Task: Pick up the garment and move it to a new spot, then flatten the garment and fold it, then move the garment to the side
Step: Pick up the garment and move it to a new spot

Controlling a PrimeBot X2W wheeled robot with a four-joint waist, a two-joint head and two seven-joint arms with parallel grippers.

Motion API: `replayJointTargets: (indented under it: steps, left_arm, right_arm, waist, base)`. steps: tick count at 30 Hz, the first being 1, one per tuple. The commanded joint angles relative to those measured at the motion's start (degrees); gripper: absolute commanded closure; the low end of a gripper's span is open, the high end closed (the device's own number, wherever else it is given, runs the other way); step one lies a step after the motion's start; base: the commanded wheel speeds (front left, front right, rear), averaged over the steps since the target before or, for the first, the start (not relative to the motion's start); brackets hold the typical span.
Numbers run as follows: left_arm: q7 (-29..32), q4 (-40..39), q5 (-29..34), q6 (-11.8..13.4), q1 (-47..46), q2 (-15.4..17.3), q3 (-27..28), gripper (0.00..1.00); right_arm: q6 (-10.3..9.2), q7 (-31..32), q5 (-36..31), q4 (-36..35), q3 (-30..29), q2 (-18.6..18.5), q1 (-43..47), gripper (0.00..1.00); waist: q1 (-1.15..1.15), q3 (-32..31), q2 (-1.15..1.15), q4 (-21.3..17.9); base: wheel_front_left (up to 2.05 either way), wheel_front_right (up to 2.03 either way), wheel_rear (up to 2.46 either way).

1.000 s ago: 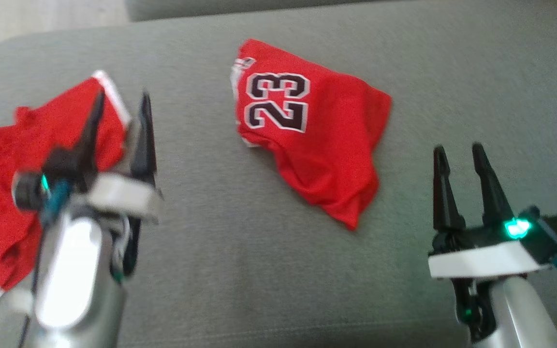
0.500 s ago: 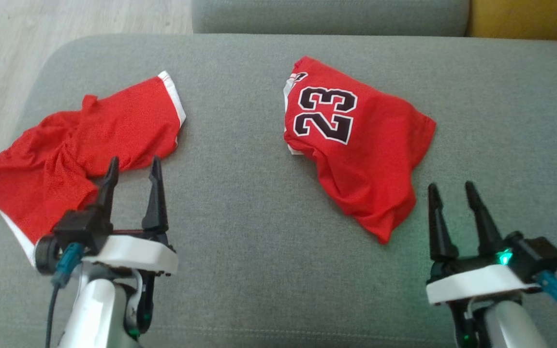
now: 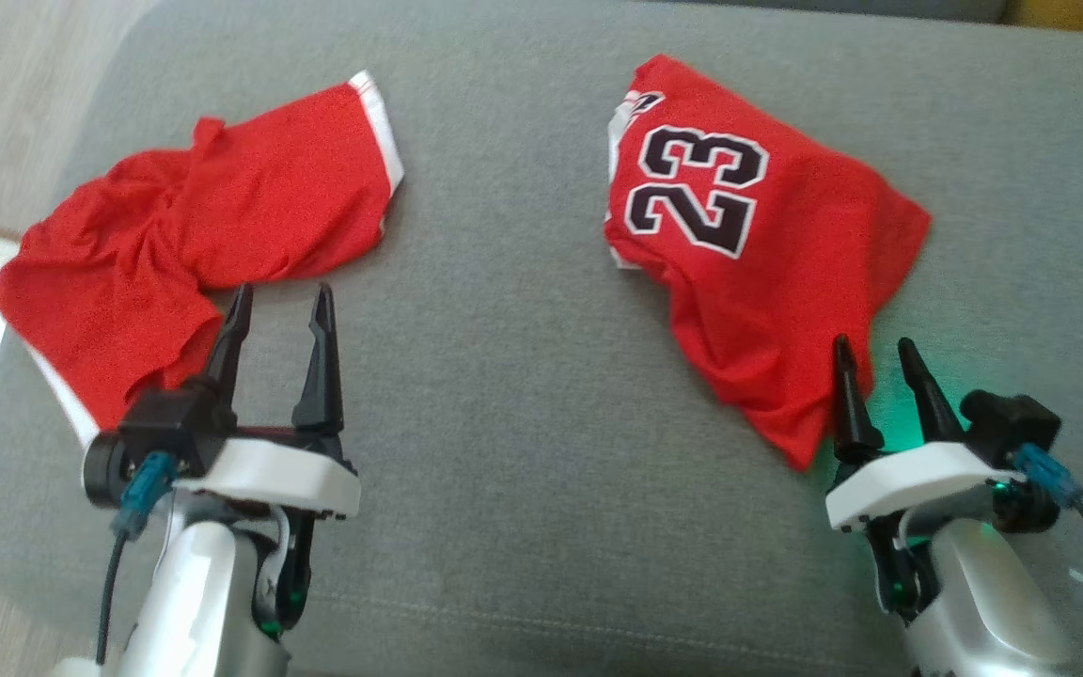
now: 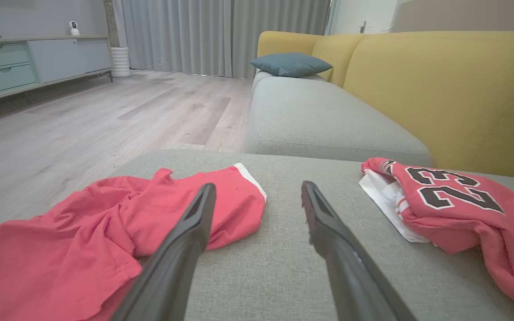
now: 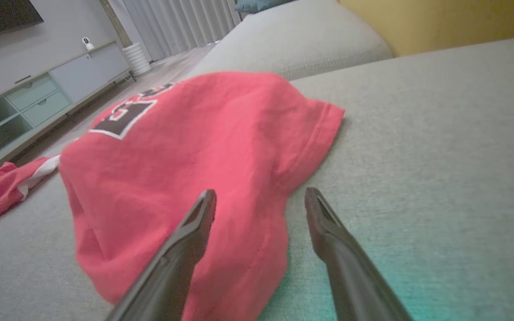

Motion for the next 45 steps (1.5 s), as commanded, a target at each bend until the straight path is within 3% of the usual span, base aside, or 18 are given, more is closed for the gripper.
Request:
replayJointTargets:
  steps: [1, 7, 8, 9, 15, 26, 30, 35, 36, 37, 45]
  left_arm:
    - [-0.3, -1.4, 0.5, -0.2, -2.5, 0.3, 1.6, 0.0]
    - [-0.3, -1.2, 0.6, -0.5, -3.3, 0.2, 2.1, 0.0]
    - [-0.3, -1.2, 0.6, -0.6, -3.4, 0.2, 2.1, 0.0]
    - [-0.3, -1.2, 0.6, -0.6, -3.5, 0.2, 2.1, 0.0]
    - [-0.3, -0.9, 0.7, -0.2, -3.2, 0.1, 2.5, 0.0]
    - [-0.3, -0.8, -0.3, 0.7, -1.7, 0.1, 1.5, 0.0]
    - [-0.3, -1.0, -0.9, 1.2, -1.5, 0.1, 0.5, 0.0]
    - [-0.3, -1.3, -1.4, 1.5, -1.9, 0.1, -0.3, 0.0]
    - [-0.3, -1.3, -1.5, 1.5, -1.9, 0.1, -0.3, 0.0]
    - [-0.3, -1.3, -1.6, 1.5, -1.9, 0.1, -0.3, 0.0]
    - [-0.3, -0.7, -1.9, 1.6, -1.7, 0.1, -0.1, 0.0]
  right_arm:
    - [0.43, -0.4, 0.0, -0.7, 1.3, -0.1, -1.9, 0.0]
    - [0.43, -0.4, -0.1, 6.9, 1.1, -0.1, -6.3, 0.0]
    - [0.43, -0.4, 0.1, 8.2, 1.2, -0.1, -6.9, 0.45]
    - [0.43, -0.4, 0.1, 9.3, 1.4, -0.1, -7.5, 1.0]
    - [0.43, -0.4, -4.6, 8.8, -2.3, -0.1, -10.1, 1.0]
    - [0.43, -0.1, -23.7, -3.7, -20.2, -0.1, -11.4, 1.0]
    - [0.43, 2.4, -32.4, -7.7, -27.1, -0.2, -13.6, 1.0]
    - [0.43, 6.0, -38.7, -10.9, -33.1, -0.7, -16.5, 1.0]
    - [0.43, 6.8, -39.6, -11.0, -33.8, -0.7, -16.8, 0.56]
    - [0.43, 7.5, -40.1, -10.9, -34.5, -0.6, -17.1, 0.0]
    - [0.43, 7.5, -40.7, -10.8, -34.6, -0.2, -16.1, 0.0]
  waist:
    - [0.0, 1.1, 0.0, 1.1]
    - [0.0, 3.2, 0.0, 2.6]
    - [0.0, 3.4, 0.0, 2.8]
    - [0.0, 3.5, 0.0, 2.9]
    - [0.0, 2.9, 0.0, 2.1]
    - [0.0, -1.6, 0.0, -1.7]
    - [0.0, -2.1, 0.0, -2.2]
    - [0.0, -1.5, 0.0, -1.9]
    - [0.0, -1.4, 0.0, -1.9]
    - [0.0, -1.3, 0.0, -1.9]
    - [0.0, -1.6, 0.0, -2.0]
  base:
    - [0.0, 0.0, 0.0]
    - [0.0, 0.0, 0.0]
    - [0.0, 0.0, 0.0]
    - [0.0, 0.0, 0.0]
    - [0.0, 0.0, 0.0]
    - [0.0, 0.0, 0.0]
    - [0.0, 0.0, 0.0]
    - [0.0, 0.0, 0.0]
    - [0.0, 0.0, 0.0]
    - [0.0, 0.0, 0.0]
    - [0.0, 0.0, 0.0]
